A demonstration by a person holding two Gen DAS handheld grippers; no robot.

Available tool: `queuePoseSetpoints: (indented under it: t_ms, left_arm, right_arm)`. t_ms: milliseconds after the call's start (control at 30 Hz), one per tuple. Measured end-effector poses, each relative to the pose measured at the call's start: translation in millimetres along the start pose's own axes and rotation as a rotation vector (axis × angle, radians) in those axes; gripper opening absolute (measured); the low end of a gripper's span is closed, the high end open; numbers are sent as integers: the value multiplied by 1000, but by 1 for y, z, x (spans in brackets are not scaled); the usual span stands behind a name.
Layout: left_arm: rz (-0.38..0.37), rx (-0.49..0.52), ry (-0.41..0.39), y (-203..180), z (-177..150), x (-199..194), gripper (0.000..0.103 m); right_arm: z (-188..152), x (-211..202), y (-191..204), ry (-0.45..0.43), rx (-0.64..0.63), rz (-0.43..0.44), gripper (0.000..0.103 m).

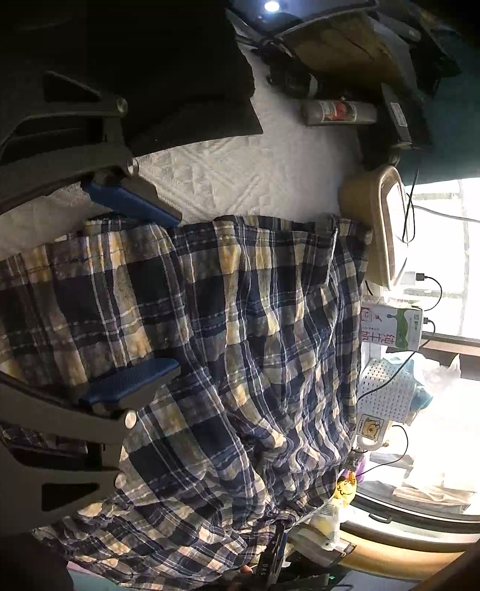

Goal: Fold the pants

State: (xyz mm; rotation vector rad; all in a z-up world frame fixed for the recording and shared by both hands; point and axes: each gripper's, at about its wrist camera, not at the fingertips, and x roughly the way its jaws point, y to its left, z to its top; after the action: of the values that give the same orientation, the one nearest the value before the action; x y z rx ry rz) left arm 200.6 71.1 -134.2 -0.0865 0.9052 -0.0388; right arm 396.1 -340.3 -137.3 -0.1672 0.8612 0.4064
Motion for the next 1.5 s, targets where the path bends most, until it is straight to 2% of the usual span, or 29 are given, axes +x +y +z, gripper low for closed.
queuePoseSetpoints:
  t_ms: [233,267,300,333,367,433,467,567,633,767,867,1000,1167,1200,1233,1267,1300,1333,1367,1400,1500]
  left_arm:
    - [-26,31,-1,-10,1,-1,14]
    - [-21,40,-2,-12,1,-2,12]
    - [-13,45,-6,-14,1,-3,10]
    - [-7,48,-9,-14,2,-3,8]
    - [-2,41,-13,-14,3,-3,8]
    - [1,23,-19,-10,6,-4,5]
    - [3,14,-24,-7,8,-4,5]
    - [19,-5,-46,2,19,-6,4]
    - [36,-9,-66,7,30,-6,4]
    - [77,-20,-92,20,51,0,4]
    - [86,-20,-50,28,60,12,4]
    - [89,22,-14,23,49,16,4]
    - [102,37,2,21,33,17,8]
    - [98,36,2,21,33,13,8]
    - [94,34,0,21,35,9,8]
    - [90,32,-7,23,38,4,13]
    - [91,28,-21,26,42,-2,26]
    - [93,21,-34,30,46,-6,48]
    - [91,9,-49,34,52,-10,57]
    - [82,-5,-69,40,59,-13,65]
    - [88,-11,-84,50,82,-7,65]
  right_arm:
    - [-9,7,7,6,-15,21,82]
    - [-10,8,7,11,-17,21,82]
    - [-11,11,8,20,-20,25,74]
    - [-13,13,10,33,-28,24,61]
    - [-14,11,12,25,-44,14,60]
    - [-14,9,22,20,-91,19,35]
    - [-14,9,24,15,-105,7,29]
    - [-10,8,26,-5,-121,-26,23]
    - [-5,7,20,-21,-101,-30,12]
    - [12,12,7,-40,-54,-51,11]
    - [18,15,1,-41,-36,-64,11]
    - [7,8,1,-23,-53,-97,11]
    - [-16,-1,-7,0,-41,-97,11]
    - [-18,-4,-7,2,-35,-95,12]
    - [-20,-9,-7,5,-30,-93,17]
    - [-21,-14,-8,2,-26,-105,19]
    - [-22,-20,-9,-5,-20,-117,30]
    - [-20,-28,-13,-20,-8,-126,55]
    - [-17,-33,-16,-34,1,-123,70]
    - [-14,-40,-19,-56,12,-117,91]
    - [10,-48,-23,-112,-6,-111,92]
